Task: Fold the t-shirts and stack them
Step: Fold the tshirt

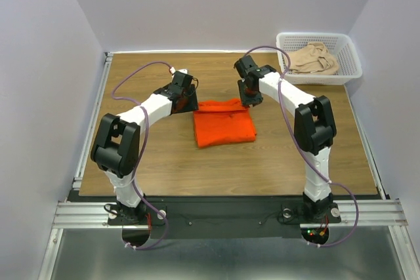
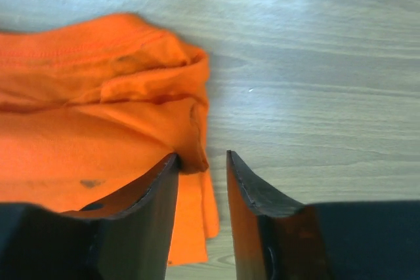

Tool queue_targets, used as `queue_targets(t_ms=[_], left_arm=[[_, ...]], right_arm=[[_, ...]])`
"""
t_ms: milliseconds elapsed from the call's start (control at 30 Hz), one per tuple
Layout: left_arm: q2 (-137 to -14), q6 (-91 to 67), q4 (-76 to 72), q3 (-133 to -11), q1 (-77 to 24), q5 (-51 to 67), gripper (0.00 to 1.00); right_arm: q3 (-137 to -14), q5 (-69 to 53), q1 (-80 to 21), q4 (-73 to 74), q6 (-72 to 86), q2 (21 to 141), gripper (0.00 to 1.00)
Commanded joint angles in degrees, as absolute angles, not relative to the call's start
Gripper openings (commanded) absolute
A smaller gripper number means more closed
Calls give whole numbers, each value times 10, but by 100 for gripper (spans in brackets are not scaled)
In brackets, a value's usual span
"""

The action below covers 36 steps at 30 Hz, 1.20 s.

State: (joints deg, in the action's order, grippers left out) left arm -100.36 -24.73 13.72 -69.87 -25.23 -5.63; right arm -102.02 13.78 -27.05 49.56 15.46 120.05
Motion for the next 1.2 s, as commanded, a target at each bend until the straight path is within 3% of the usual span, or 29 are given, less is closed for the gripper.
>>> queue_targets(t_ms=[0, 67, 233, 433, 567, 867, 1000, 1167], left_arm=[[-949, -243, 120, -705, -245, -98, 71], [-913, -243, 117, -699, -245, -108, 77], [-855, -244, 112, -670, -272, -92, 77], [-852, -251, 67, -620, -326, -55, 67], [-913, -229, 34, -631, -329, -54, 57], [-1088, -159, 18, -775, -299, -57, 49], [-1141, -143, 18, -821, -284, -56, 52], [-1110, -167, 6, -830, -269, -26, 69]], right_arm=[[-1021, 177, -259, 455, 170, 1138, 45], [-999, 159, -259, 433, 168, 1109, 45], [-916, 50, -259, 342, 157, 1018, 45], [-850, -37, -259, 292, 146, 1016, 37], [-845, -73, -258, 258, 139, 1049, 33], [-905, -130, -222, 186, 157, 1174, 26], [-922, -135, -195, 173, 185, 1200, 25], [-933, -160, -183, 157, 233, 1179, 26]])
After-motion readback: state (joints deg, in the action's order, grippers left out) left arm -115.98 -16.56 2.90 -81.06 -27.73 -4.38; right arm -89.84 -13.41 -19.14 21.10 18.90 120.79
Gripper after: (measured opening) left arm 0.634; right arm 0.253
